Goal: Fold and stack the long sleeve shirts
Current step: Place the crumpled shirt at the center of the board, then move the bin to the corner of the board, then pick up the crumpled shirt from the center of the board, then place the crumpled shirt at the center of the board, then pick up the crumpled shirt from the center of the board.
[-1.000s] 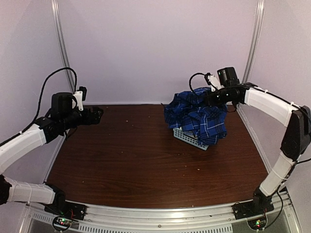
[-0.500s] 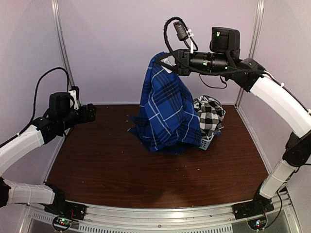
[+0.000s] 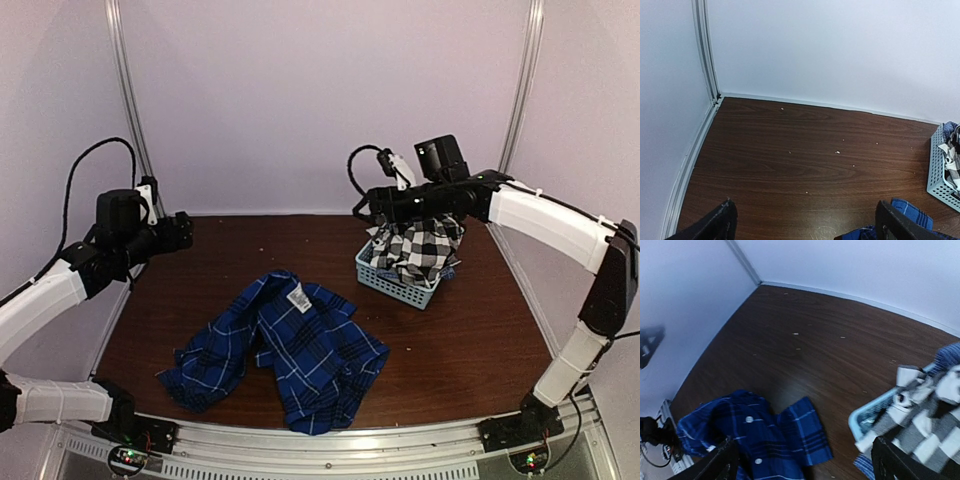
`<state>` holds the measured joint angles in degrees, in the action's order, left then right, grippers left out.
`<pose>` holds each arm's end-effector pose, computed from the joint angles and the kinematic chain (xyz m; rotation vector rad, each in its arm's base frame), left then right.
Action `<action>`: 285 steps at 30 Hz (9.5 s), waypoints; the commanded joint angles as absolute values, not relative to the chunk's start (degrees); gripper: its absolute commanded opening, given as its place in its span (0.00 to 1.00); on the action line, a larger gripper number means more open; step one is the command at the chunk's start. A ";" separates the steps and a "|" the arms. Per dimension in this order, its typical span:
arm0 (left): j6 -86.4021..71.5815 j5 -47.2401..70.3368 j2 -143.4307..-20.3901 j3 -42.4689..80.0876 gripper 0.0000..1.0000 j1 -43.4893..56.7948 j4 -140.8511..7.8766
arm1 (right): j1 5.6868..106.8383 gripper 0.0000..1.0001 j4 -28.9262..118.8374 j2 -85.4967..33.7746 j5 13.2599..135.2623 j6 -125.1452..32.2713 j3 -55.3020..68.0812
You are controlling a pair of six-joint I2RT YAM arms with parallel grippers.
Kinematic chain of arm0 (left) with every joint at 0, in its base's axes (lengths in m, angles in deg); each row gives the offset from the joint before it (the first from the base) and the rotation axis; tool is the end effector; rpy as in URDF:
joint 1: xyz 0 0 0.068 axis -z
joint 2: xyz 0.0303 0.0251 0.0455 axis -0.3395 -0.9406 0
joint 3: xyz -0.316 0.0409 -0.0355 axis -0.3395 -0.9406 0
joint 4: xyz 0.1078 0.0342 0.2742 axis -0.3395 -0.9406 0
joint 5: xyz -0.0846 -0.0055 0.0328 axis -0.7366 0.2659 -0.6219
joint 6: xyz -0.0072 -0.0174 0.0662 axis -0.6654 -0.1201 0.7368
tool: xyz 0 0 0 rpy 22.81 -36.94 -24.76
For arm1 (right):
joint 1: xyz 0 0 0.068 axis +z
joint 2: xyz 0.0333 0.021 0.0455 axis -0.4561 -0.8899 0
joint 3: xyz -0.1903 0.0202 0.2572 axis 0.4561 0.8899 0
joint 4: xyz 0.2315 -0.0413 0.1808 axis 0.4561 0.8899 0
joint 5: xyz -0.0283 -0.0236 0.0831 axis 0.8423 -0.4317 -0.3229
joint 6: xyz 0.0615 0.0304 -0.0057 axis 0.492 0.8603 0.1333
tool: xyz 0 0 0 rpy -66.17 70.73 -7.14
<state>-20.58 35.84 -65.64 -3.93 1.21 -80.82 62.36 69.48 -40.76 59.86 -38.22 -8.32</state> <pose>0.2536 -0.0812 0.3462 -0.2467 1.9310 -0.2579 0.3534 0.2751 0.3926 -0.6228 2.1142 0.9150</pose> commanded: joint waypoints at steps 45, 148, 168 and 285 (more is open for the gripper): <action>-19.12 27.71 -68.14 -4.13 0.98 1.25 -76.85 | 20.30 0.56 71.47 -38.37 92.26 -40.49 11.37; -39.57 31.37 -59.49 -16.57 0.07 30.56 -90.72 | 81.13 0.00 58.55 -39.64 71.63 -33.95 13.69; -6.74 35.99 -87.32 45.42 0.00 29.99 -105.50 | 64.68 0.00 99.66 -18.08 101.71 -49.51 -19.48; -4.15 18.12 -123.57 35.50 0.87 34.16 -77.05 | 30.85 0.00 78.43 -20.54 76.45 -40.77 0.78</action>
<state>-4.93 13.39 -122.64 34.65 34.26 -77.43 31.58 78.27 -20.96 77.50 -40.00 2.32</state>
